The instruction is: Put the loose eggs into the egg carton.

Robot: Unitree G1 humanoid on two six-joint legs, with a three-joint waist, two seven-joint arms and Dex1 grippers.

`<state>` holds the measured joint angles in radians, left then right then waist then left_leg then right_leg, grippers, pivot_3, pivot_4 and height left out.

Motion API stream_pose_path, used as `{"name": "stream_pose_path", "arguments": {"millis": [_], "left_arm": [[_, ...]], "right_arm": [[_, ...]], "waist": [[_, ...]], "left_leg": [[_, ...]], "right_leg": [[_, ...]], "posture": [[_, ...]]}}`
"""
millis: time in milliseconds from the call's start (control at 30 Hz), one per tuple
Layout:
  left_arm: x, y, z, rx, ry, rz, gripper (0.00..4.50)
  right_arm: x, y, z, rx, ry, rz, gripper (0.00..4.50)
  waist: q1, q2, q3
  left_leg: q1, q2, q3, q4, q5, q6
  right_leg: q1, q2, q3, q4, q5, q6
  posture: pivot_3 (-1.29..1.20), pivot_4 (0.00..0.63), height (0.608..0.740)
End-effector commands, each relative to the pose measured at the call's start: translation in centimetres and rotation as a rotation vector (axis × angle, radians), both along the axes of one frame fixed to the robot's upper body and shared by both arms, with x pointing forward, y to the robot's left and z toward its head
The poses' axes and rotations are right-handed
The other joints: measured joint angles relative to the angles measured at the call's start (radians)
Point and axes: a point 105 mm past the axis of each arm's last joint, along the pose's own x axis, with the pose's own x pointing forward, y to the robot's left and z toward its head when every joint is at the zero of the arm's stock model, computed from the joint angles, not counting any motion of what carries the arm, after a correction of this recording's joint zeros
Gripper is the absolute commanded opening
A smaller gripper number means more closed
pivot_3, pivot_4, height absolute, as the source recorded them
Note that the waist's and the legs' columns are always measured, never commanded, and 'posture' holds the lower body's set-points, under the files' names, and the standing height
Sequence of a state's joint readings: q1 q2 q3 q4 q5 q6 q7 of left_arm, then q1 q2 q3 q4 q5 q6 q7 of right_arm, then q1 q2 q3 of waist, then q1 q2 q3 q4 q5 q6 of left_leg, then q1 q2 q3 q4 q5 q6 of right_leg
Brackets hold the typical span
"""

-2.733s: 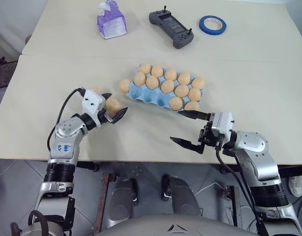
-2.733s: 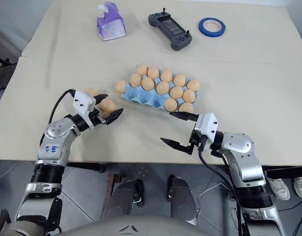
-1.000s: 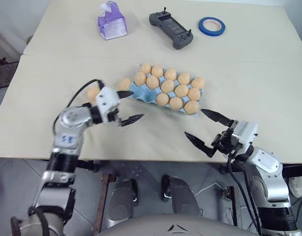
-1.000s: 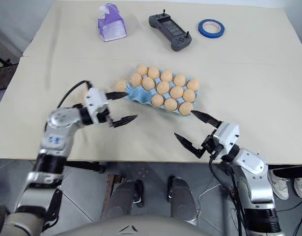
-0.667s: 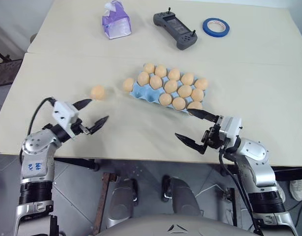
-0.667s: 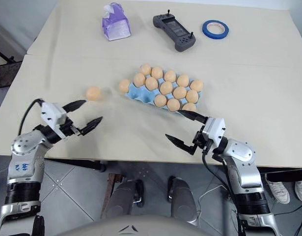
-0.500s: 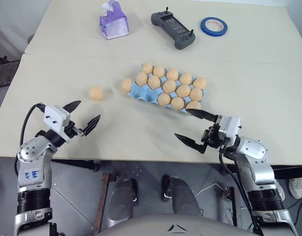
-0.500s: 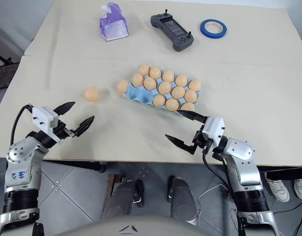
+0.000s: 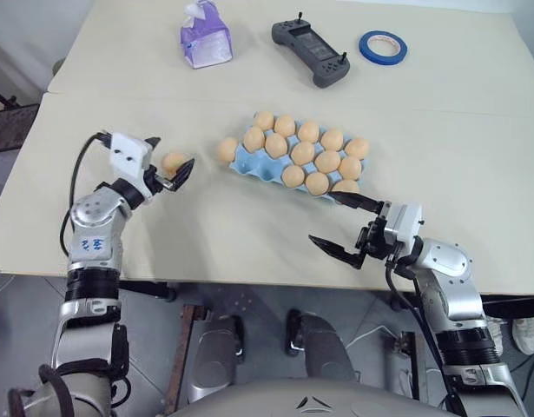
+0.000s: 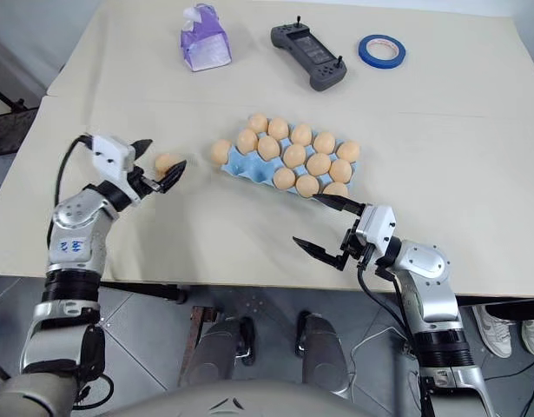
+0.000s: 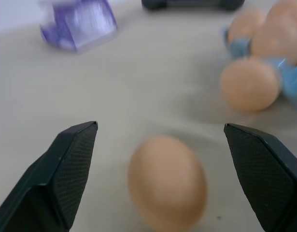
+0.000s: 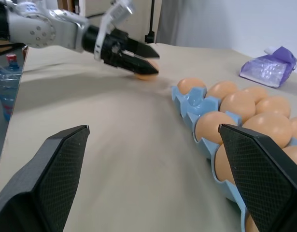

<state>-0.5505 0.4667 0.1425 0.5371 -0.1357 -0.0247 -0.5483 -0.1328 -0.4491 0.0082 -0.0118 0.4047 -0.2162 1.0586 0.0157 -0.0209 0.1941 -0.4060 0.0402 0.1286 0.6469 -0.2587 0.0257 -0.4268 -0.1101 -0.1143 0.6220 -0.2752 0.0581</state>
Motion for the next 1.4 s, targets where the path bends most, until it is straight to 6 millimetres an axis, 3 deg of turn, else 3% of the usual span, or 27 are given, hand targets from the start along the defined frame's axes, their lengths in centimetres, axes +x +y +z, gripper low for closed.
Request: {"name": "stream_pose_path", "arguments": {"millis": [33,100,267,333,533,700,867,1167,1300,1400], "left_arm": [[0.5,0.1,-0.1,0.018,0.005,0.012,4.29],[0.5,-0.2,0.1,0.007,-0.002,-0.001,3.92],[0.2,-0.6,0.4,-0.008,0.001,-0.032,2.28],[0.1,-1.1,0.9,-0.015,-0.011,-0.059,1.82],[-0.7,-7.7,4.4,-0.032,-0.110,-0.366,1.82],[-0.7,-13.6,4.1,0.003,-0.080,-0.571,1.82],[0.0,-15.9,3.4,0.028,-0.052,-0.608,1.82],[0.6,-15.8,3.9,0.017,-0.093,-0.586,4.48],[0.0,-14.7,6.0,-0.030,-0.181,-0.585,4.48],[-1.1,-11.8,7.8,-0.050,-0.269,-0.561,4.48]], "right_arm": [[-0.3,0.0,0.8,0.020,-0.040,-0.011,4.50],[-0.4,0.0,0.7,0.023,-0.039,-0.017,4.50],[-0.6,-0.2,0.5,0.023,-0.035,-0.034,4.50],[-0.5,-0.3,0.5,0.021,-0.035,-0.041,4.50],[-0.2,-0.5,0.5,0.018,-0.037,-0.060,4.50],[-0.1,-0.4,0.5,0.020,-0.044,-0.073,4.50],[-0.1,-0.4,0.7,0.029,-0.054,-0.092,4.50],[-0.8,-0.4,0.6,0.043,-0.052,-0.119,4.50],[-1.0,-0.3,0.5,0.045,-0.047,-0.120,4.50],[-0.9,-0.4,0.4,0.039,-0.039,-0.115,4.50]], "waist": [[-0.003,0.000,0.000],[-0.006,0.000,0.000],[-0.008,0.000,0.000],[-0.010,0.000,0.000],[-0.005,0.000,0.000],[-0.002,0.000,0.000],[-0.011,-0.001,0.000],[-0.014,-0.001,0.000],[-0.015,-0.001,0.000],[-0.022,-0.001,0.000]], "left_leg": [[0.000,0.000,0.000,0.000,0.000,0.000],[0.000,0.000,0.001,0.001,0.000,0.000],[0.000,0.000,0.000,0.001,-0.003,-0.004],[0.001,0.000,0.000,0.001,-0.003,-0.004],[0.000,-0.001,0.000,0.002,-0.003,-0.004],[0.000,-0.001,0.002,0.002,-0.001,-0.001],[0.000,-0.001,0.003,0.003,0.000,0.002],[0.000,-0.002,0.003,0.003,0.000,0.003],[0.000,-0.002,0.003,0.003,0.000,0.003],[0.000,-0.002,0.003,0.002,0.000,0.003]], "right_leg": [[0.000,0.000,0.000,0.000,0.000,0.000],[0.000,0.000,0.000,0.000,0.000,0.000],[0.000,0.000,0.001,0.001,0.000,0.000],[0.000,-0.001,0.002,0.001,0.000,0.000],[0.000,-0.001,0.004,0.001,0.000,0.001],[0.000,-0.001,0.002,0.001,0.001,0.002],[0.000,0.000,0.003,0.000,0.002,0.004],[0.000,-0.001,0.003,0.000,0.003,0.005],[0.000,-0.002,0.003,0.000,0.003,0.005],[0.000,-0.001,0.004,0.000,0.003,0.005]], "posture": [[0.00,0.150,0.740],[0.00,0.150,0.740],[0.00,0.150,0.740],[0.00,0.150,0.740],[0.00,0.150,0.740],[0.00,0.150,0.740],[0.00,0.150,0.740],[0.00,0.150,0.740],[0.00,0.150,0.740],[0.00,0.150,0.740]]}}
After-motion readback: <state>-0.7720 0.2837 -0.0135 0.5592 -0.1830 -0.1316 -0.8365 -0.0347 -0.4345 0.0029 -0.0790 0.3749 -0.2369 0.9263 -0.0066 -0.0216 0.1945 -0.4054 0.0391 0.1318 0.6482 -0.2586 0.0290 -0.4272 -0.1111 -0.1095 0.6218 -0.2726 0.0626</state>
